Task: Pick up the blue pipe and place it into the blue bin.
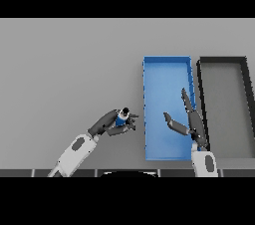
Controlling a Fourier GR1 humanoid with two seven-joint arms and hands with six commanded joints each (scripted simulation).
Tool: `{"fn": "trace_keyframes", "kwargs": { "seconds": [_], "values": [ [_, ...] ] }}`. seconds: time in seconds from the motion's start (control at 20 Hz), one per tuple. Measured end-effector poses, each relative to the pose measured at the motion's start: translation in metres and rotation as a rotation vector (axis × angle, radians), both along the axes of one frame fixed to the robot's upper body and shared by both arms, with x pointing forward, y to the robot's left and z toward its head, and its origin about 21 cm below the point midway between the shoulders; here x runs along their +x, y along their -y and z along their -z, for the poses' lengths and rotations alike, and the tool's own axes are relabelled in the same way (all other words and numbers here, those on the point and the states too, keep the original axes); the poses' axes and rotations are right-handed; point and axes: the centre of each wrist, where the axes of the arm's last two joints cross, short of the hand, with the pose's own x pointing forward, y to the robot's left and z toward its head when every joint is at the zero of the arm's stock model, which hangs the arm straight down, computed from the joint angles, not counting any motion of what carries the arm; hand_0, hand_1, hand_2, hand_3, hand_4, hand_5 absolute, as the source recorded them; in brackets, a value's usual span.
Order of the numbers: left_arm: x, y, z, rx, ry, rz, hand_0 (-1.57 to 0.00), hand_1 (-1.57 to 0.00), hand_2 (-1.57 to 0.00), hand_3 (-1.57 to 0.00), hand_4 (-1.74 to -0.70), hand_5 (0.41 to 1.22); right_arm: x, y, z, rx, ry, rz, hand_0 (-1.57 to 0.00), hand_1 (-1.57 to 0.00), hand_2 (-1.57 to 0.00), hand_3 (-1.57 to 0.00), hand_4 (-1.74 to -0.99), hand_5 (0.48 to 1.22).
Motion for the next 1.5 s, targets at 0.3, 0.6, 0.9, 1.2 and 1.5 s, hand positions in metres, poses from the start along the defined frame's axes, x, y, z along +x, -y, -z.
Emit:
{"fn": "trace_keyframes", "kwargs": {
  "seconds": [0.3,0.6,0.9,1.2,1.5],
  "values": [
    [-0.001,0.021,-0.035,-0.121,0.108,0.011,-1.53,-1.54,-1.54,-1.46,-1.73,1.208,0.005,-0.001,0.002,-0.021,-0.008,0.005,0.0,0.0,0.0,0.0,-1.172,0.603],
    [0.002,0.029,-0.062,-0.102,0.123,0.051,-1.56,-1.56,-1.56,-1.49,-1.74,1.218,-0.003,0.003,0.0,-0.026,0.019,0.0,0.0,0.0,0.0,0.0,-1.136,0.604],
    [-0.001,0.029,-0.073,-0.06,0.123,0.062,-1.57,-1.57,-1.57,-1.5,-1.74,1.219,0.0,0.008,0.001,-0.017,0.019,-0.002,0.0,0.0,0.0,0.0,-1.178,0.605],
    [-0.002,0.031,-0.068,-0.038,0.112,0.061,-1.57,-1.57,-1.57,-1.5,-1.74,1.22,0.009,0.014,-0.017,0.139,0.11,-0.135,0.0,0.0,0.0,0.0,-1.212,0.589],
    [-0.002,0.032,-0.07,-0.042,0.121,0.075,-1.57,-1.57,-1.57,-1.49,-1.74,1.221,0.017,0.016,-0.093,0.139,0.113,-0.525,0.0,0.0,0.0,0.0,-1.319,0.501]
  ]
}}
